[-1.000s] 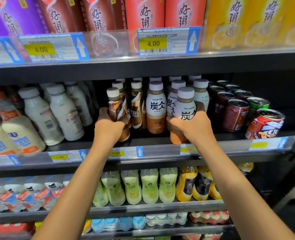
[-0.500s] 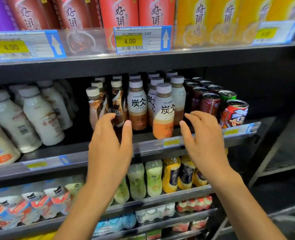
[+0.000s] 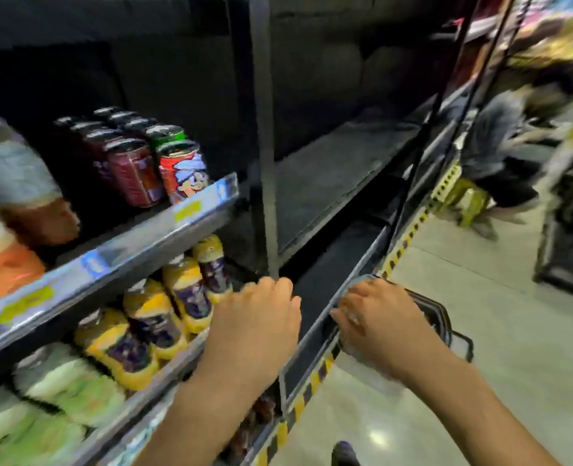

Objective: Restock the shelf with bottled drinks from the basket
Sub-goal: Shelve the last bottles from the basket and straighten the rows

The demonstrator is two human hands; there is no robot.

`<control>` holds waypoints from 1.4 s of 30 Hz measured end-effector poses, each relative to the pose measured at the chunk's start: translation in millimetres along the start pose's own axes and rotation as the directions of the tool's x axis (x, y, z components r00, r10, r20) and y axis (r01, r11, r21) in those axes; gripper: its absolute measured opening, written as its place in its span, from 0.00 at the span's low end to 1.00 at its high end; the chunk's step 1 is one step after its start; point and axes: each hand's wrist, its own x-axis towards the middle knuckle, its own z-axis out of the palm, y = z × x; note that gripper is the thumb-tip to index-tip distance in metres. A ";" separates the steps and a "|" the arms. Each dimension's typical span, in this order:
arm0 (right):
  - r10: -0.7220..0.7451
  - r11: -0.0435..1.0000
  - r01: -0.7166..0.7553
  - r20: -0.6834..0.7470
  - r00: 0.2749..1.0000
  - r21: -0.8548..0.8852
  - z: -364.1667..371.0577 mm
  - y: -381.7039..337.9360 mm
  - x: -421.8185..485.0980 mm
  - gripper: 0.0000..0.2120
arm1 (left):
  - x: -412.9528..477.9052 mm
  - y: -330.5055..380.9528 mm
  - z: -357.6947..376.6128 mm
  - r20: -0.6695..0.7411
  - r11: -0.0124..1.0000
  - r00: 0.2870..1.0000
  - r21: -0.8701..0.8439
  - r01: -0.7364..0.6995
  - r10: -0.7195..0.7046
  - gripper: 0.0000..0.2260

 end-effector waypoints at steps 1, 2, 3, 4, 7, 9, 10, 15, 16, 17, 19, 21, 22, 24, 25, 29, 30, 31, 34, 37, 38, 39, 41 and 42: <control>0.070 0.998 -0.070 0.006 0.998 -0.004 8.0 20.7 -7.4 0.22 | 12.3 14.9 16.3 0.023 0.996 0.997 0.051 -0.071 0.070 0.13; 0.139 0.990 -0.139 0.025 0.990 -0.007 15.1 40.5 -14.3 0.21 | 24.2 31.8 30.3 0.055 0.990 0.991 0.064 -0.126 0.123 0.12; 0.205 0.979 -0.205 0.066 0.977 -0.004 22.4 60.1 -20.0 0.21 | 37.1 49.4 43.6 0.091 0.986 0.983 0.037 -0.164 0.160 0.11; 0.256 0.967 -0.255 0.087 0.963 -0.018 29.8 79.7 -24.2 0.21 | 49.7 66.3 59.7 0.133 0.977 0.968 0.003 -0.214 0.212 0.11; 0.365 0.931 -0.361 0.143 0.920 -0.053 56.4 142.7 -26.3 0.21 | 91.3 109.5 121.8 0.177 0.938 0.923 -0.002 -0.346 0.341 0.09; 0.416 0.908 -0.415 0.249 0.875 -0.056 71.7 188.0 -19.5 0.19 | 126.4 140.7 159.5 0.303 0.932 0.885 -0.031 -0.361 0.353 0.07; 0.438 0.894 -0.445 0.300 0.847 -0.050 80.8 211.6 -14.0 0.19 | 145.5 155.6 177.5 0.379 0.935 0.857 -0.067 -0.349 0.348 0.07; 0.467 0.858 -0.514 0.455 0.758 -0.025 136.2 338.9 24.1 0.20 | 253.8 225.1 289.5 0.590 0.945 0.751 -0.065 -0.319 0.295 0.19; 0.462 0.861 -0.507 0.480 0.746 -0.040 142.3 351.8 30.5 0.20 | 265.8 230.8 303.4 0.615 0.946 0.734 -0.063 -0.319 0.289 0.19; 0.465 0.856 -0.514 0.512 0.722 -0.051 154.3 371.2 38.6 0.20 | 281.1 240.3 323.8 0.649 0.946 0.706 -0.069 -0.316 0.283 0.19; 0.468 0.845 -0.533 0.557 0.687 -0.053 182.6 411.0 57.8 0.20 | 312.7 253.7 369.1 0.687 0.949 0.676 -0.062 -0.308 0.265 0.18; 0.452 0.843 -0.537 0.593 0.667 -0.039 211.0 444.1 80.2 0.18 | 341.8 260.5 413.2 0.719 0.961 0.653 -0.073 -0.268 0.237 0.17; 0.443 0.838 -0.545 0.612 0.655 -0.024 227.2 458.5 90.8 0.17 | 355.0 262.0 434.5 0.744 0.963 0.627 -0.082 -0.258 0.231 0.17; 0.428 0.822 -0.570 0.651 0.627 0.008 263.2 481.5 110.6 0.16 | 376.6 262.4 477.2 0.786 0.968 0.578 -0.099 -0.232 0.219 0.18; 0.420 0.812 -0.583 0.672 0.609 0.020 283.3 490.3 119.9 0.15 | 385.9 261.2 499.2 0.795 0.967 0.565 -0.106 -0.230 0.222 0.18; 0.400 0.747 -0.663 0.767 0.502 0.045 383.3 519.7 148.6 0.14 | 412.6 250.4 604.4 0.836 0.980 0.513 -0.137 -0.148 0.194 0.16; 0.396 0.724 -0.688 0.790 0.468 0.044 411.9 526.2 154.2 0.14 | 414.9 246.5 634.7 0.849 0.981 0.494 -0.142 -0.129 0.187 0.15; 0.390 0.704 -0.709 0.814 0.431 0.039 442.4 533.0 159.6 0.13 | 416.7 242.9 667.1 0.862 0.982 0.473 -0.143 -0.120 0.183 0.15; 0.380 0.662 -0.749 0.852 0.359 0.021 542.9 553.0 178.7 0.13 | 416.2 232.2 773.0 0.895 0.988 0.420 -0.128 -0.087 0.153 0.14; 0.362 0.681 -0.732 0.868 0.340 0.002 649.6 572.7 194.3 0.13 | 408.0 223.0 874.5 0.937 0.992 0.332 -0.082 -0.099 0.111 0.14; 0.349 0.702 -0.713 0.875 0.337 -0.005 684.9 577.7 197.1 0.13 | 402.1 219.7 905.1 0.945 0.991 0.309 -0.072 -0.112 0.103 0.14; 0.335 0.723 -0.691 0.880 0.338 -0.010 717.9 582.3 200.3 0.13 | 395.2 215.8 934.7 0.951 0.990 0.293 -0.070 -0.123 0.103 0.14; 0.318 0.759 -0.651 0.888 0.331 -0.030 779.0 590.1 207.0 0.12 | 381.4 209.9 989.5 0.948 0.989 0.297 -0.083 -0.120 0.116 0.12; 0.321 0.764 -0.644 0.890 0.324 -0.041 807.4 593.0 210.7 0.11 | 374.5 208.3 1014.7 0.944 0.991 0.309 -0.090 -0.104 0.118 0.11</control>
